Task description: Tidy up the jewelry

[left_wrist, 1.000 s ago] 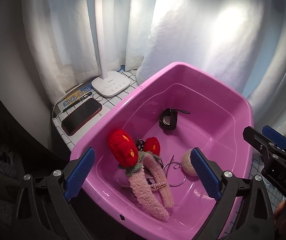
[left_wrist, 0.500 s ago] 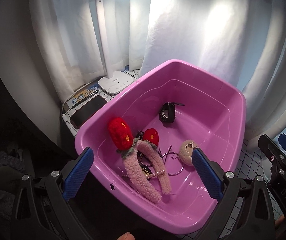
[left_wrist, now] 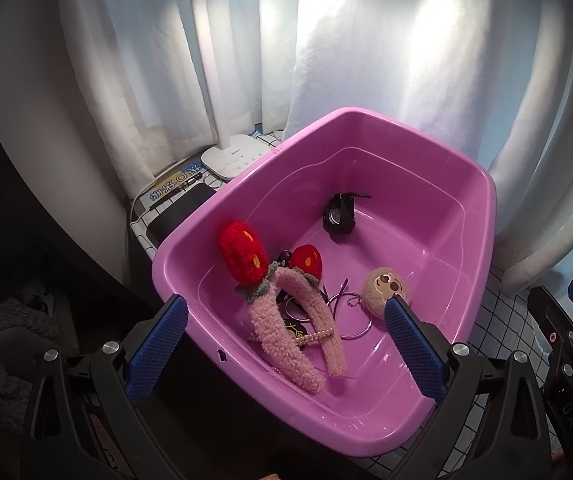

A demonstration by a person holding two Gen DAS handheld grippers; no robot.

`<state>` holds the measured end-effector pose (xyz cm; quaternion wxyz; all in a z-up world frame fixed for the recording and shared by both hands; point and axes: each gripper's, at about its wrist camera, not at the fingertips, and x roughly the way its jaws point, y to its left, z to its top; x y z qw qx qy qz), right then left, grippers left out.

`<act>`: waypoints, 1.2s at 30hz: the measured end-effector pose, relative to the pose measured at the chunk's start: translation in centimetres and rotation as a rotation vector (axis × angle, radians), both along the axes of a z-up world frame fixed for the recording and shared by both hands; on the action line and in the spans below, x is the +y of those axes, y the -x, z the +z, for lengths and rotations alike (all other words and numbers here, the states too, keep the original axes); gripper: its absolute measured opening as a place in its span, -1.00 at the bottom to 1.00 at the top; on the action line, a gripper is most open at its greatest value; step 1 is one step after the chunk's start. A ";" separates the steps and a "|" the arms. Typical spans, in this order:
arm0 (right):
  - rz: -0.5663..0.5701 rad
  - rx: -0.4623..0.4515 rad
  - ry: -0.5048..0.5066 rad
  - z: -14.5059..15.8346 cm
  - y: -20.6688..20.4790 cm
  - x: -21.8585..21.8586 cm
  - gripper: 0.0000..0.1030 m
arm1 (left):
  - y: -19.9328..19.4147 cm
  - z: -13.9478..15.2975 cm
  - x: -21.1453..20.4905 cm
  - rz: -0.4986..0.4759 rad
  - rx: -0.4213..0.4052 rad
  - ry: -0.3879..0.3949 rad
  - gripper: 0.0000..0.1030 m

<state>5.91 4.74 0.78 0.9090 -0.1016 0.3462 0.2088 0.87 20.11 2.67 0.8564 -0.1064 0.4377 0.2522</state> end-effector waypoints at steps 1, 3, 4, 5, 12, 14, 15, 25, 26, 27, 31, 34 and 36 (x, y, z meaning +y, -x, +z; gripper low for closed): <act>-0.001 -0.001 0.001 0.0 0.1 0.0 0.25 | 0.1 0.1 0.0 0.003 -0.001 -0.003 0.88; -0.003 -0.002 0.001 0.0 0.1 0.0 0.25 | 0.0 0.1 0.0 -0.001 -0.001 0.000 0.88; -0.003 -0.002 0.002 0.0 0.1 0.0 0.25 | 0.1 0.0 0.0 0.000 0.001 -0.001 0.88; -0.005 -0.003 0.002 0.0 0.1 0.1 0.25 | 0.1 0.0 0.0 0.001 0.003 -0.001 0.88; -0.002 -0.009 0.001 0.1 0.4 -0.2 0.25 | 0.2 0.3 -0.1 0.005 -0.002 -0.007 0.88; 0.001 -0.008 0.000 0.2 0.5 -0.3 0.25 | 0.2 0.4 0.0 0.006 -0.004 -0.003 0.88; 0.002 -0.009 0.000 0.2 0.5 -0.4 0.25 | 0.3 0.4 0.0 0.006 -0.004 -0.003 0.88; 0.006 -0.003 -0.002 0.2 0.5 -0.5 0.25 | 0.3 0.3 0.1 0.010 -0.002 0.005 0.88; 0.006 -0.002 -0.001 0.2 0.5 -0.5 0.25 | 0.3 0.3 0.1 0.011 -0.002 0.004 0.88; 0.006 -0.002 -0.001 0.2 0.5 -0.5 0.25 | 0.3 0.3 0.2 0.009 -0.003 0.004 0.88; 0.006 -0.002 -0.001 0.2 0.5 -0.5 0.25 | 0.2 0.3 0.2 0.009 -0.005 0.002 0.88; 0.008 -0.002 -0.001 0.2 0.6 -0.5 0.25 | 0.2 0.2 0.2 0.012 -0.004 0.001 0.88; 0.010 -0.002 -0.002 0.2 0.6 -0.5 0.25 | 0.2 0.2 0.2 0.011 -0.004 0.003 0.88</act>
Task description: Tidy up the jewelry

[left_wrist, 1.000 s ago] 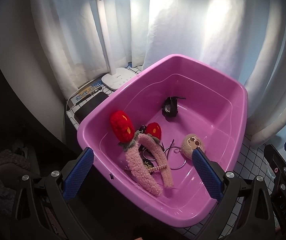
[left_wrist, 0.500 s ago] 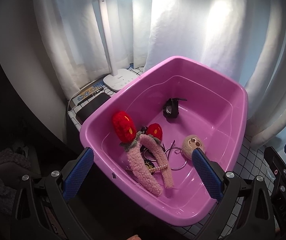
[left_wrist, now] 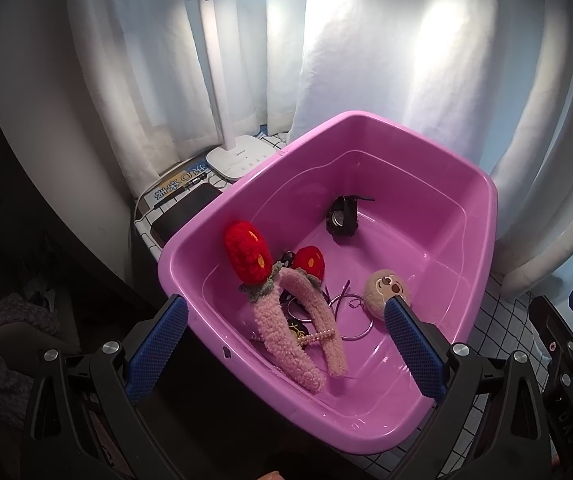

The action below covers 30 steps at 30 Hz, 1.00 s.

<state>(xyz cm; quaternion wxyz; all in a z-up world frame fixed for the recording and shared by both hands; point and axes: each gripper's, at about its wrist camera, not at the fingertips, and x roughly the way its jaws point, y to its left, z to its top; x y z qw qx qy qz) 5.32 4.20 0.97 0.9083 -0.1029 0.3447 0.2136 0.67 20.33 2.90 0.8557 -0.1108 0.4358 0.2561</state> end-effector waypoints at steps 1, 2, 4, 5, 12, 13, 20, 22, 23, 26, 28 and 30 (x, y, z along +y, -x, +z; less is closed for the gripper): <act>-0.002 0.000 0.001 0.0 0.0 0.0 0.25 | 0.0 0.0 0.0 -0.001 -0.001 -0.001 0.88; -0.003 0.000 0.001 0.0 0.0 0.1 0.25 | 0.0 0.0 0.0 -0.002 0.000 0.000 0.88; -0.002 0.001 0.003 0.0 -0.1 0.1 0.25 | -0.1 0.0 0.1 0.000 0.000 -0.002 0.88; -0.002 0.001 0.003 0.0 -0.2 0.1 0.25 | -0.1 0.0 0.1 0.000 0.000 -0.001 0.88; -0.006 0.006 0.005 -0.1 -0.5 0.1 0.25 | -0.1 -0.3 0.0 0.011 0.005 0.010 0.88; -0.006 0.006 0.006 -0.2 -0.5 0.2 0.25 | -0.1 -0.3 0.0 0.011 0.005 0.009 0.88; -0.009 0.008 0.011 -0.4 -0.6 0.3 0.25 | -0.2 -0.5 -0.1 0.011 0.007 0.011 0.88; -0.009 0.008 0.011 -0.5 -0.7 0.3 0.25 | -0.2 -0.6 -0.1 0.010 0.006 0.011 0.88; -0.010 0.009 0.011 -0.5 -0.7 0.3 0.25 | -0.2 -0.5 -0.1 0.011 0.005 0.011 0.88; -0.014 0.009 0.011 -0.6 -0.8 0.3 0.25 | -0.4 -0.5 0.0 0.010 -0.003 0.012 0.88; -0.014 0.010 0.011 -0.6 -0.8 0.3 0.25 | -0.4 -0.5 -0.1 0.007 -0.003 0.011 0.88; -0.015 0.010 0.011 -0.6 -0.8 0.3 0.25 | -0.6 -0.6 -0.1 0.006 0.002 0.013 0.88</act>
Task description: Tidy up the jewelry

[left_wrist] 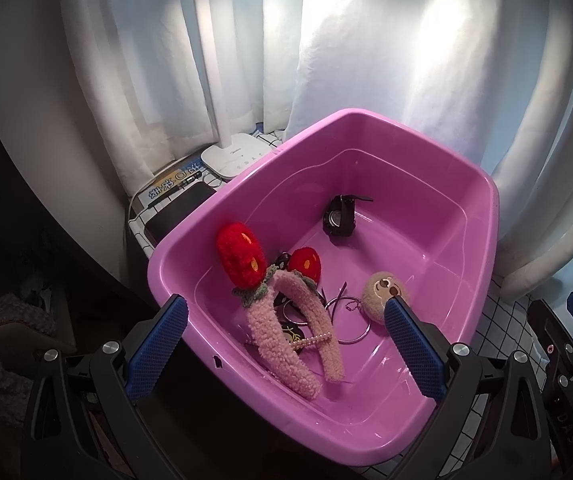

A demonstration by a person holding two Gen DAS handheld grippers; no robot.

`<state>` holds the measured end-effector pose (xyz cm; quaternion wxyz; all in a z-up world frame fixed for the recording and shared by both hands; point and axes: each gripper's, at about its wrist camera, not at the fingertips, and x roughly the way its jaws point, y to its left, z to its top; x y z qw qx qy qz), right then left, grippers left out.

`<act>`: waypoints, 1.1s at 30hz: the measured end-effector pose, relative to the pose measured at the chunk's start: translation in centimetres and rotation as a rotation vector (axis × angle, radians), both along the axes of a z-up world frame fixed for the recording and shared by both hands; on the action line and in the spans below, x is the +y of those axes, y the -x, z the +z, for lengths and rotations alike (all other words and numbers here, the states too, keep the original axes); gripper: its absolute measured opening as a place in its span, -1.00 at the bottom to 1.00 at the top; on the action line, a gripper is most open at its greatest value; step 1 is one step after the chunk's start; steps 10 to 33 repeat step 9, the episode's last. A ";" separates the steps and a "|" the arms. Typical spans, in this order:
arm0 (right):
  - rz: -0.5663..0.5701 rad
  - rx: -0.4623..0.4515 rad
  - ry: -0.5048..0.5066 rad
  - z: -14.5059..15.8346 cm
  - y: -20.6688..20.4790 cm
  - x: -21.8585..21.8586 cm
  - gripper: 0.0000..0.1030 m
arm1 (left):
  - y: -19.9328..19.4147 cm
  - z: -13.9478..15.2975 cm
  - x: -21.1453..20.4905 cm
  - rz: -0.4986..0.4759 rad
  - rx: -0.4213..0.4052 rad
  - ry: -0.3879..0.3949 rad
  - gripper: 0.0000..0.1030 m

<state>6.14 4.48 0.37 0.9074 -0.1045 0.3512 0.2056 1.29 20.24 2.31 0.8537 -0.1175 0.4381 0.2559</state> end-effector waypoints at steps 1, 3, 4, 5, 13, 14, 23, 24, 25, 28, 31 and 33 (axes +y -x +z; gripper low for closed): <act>-0.001 0.001 0.001 0.0 0.0 0.0 0.25 | -0.1 0.0 0.0 0.002 0.004 0.002 0.88; -0.001 0.002 0.001 -0.1 -0.1 0.0 0.25 | -0.2 -0.1 0.1 0.006 0.009 0.004 0.88; -0.002 0.002 0.001 -0.1 -0.1 0.0 0.25 | -0.1 -0.2 0.1 0.010 0.010 0.003 0.88; -0.002 0.002 0.001 -0.1 -0.1 0.0 0.25 | -0.2 -0.1 0.2 0.012 0.010 0.002 0.88; -0.001 0.002 0.000 -0.1 -0.1 0.0 0.25 | -0.1 -0.1 0.4 0.019 0.010 0.002 0.88; -0.001 0.002 0.000 -0.1 -0.1 0.0 0.25 | -0.1 -0.1 0.4 0.019 0.010 0.002 0.88; -0.001 0.002 0.000 -0.1 -0.1 0.0 0.25 | -0.1 -0.1 0.4 0.019 0.010 0.002 0.88; -0.001 0.002 0.000 -0.1 -0.1 0.0 0.25 | -0.1 -0.1 0.4 0.019 0.010 0.002 0.88; -0.001 0.002 0.000 -0.1 -0.1 0.0 0.25 | -0.1 -0.1 0.4 0.019 0.010 0.002 0.88; -0.001 0.002 0.000 -0.1 -0.1 0.0 0.25 | -0.1 -0.1 0.4 0.019 0.010 0.002 0.88; -0.001 0.002 0.000 -0.1 -0.1 0.0 0.25 | -0.1 -0.1 0.4 0.019 0.010 0.002 0.88; -0.001 0.002 0.000 -0.1 -0.1 0.0 0.25 | -0.1 -0.1 0.4 0.019 0.010 0.002 0.88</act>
